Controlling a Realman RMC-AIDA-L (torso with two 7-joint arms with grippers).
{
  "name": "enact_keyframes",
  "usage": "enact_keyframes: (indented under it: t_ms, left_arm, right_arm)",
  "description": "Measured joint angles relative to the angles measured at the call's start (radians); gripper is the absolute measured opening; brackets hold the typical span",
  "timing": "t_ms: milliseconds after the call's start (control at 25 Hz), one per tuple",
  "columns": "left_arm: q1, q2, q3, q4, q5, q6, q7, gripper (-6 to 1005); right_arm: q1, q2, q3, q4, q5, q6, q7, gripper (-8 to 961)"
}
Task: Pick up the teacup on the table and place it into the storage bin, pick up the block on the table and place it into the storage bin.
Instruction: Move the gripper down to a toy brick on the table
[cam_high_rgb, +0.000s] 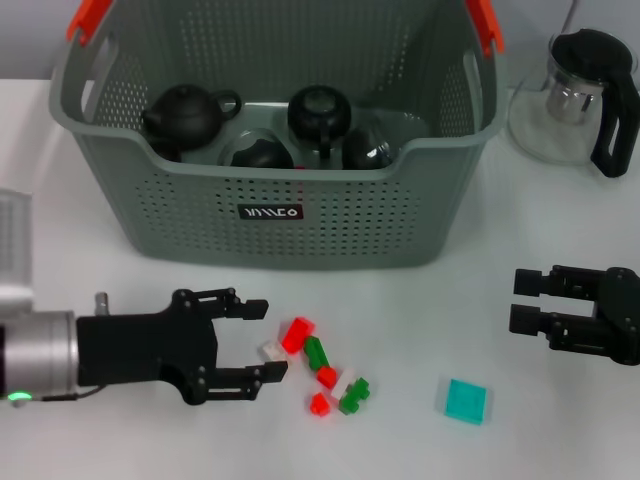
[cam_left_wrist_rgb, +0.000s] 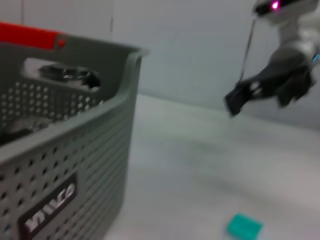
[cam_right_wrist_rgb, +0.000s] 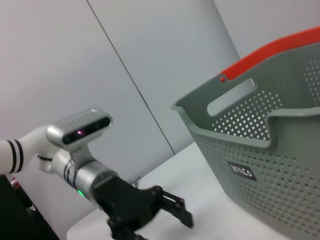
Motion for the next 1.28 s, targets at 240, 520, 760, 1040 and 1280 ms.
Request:
enact_keyframes:
  t_ms: [240, 520, 760, 1040, 1280]
  left_arm:
    - [-0.008, -0.015, 0.001, -0.129, 0.002, -0.16, 0.136, 766]
    - [-0.002, -0.017, -0.009, -0.213, -0.047, -0.244, 0.3, 757]
    - [-0.007, -0.017, -0.003, -0.251, -0.055, -0.295, 0.371, 748]
    - [-0.008, -0.018, -0.004, -0.273, -0.053, -0.321, 0.413, 748]
    - [-0.009, -0.02, -0.009, -0.296, -0.08, -0.348, 0.45, 748]
  right_arm:
    - [-0.003, -0.001, 0.0, 0.0, 0.0, 0.002, 0.0, 685]
    - [-0.004, -0.001, -0.001, 0.0, 0.0, 0.012, 0.0, 685]
    - [-0.004, 0.0, -0.001, 0.0, 0.0, 0.013, 0.0, 686]
    - [-0.004, 0.0, 0.0, 0.001, 0.0, 0.013, 0.0, 686]
    - [-0.004, 0.001, 0.0, 0.002, 0.0, 0.014, 0.0, 684]
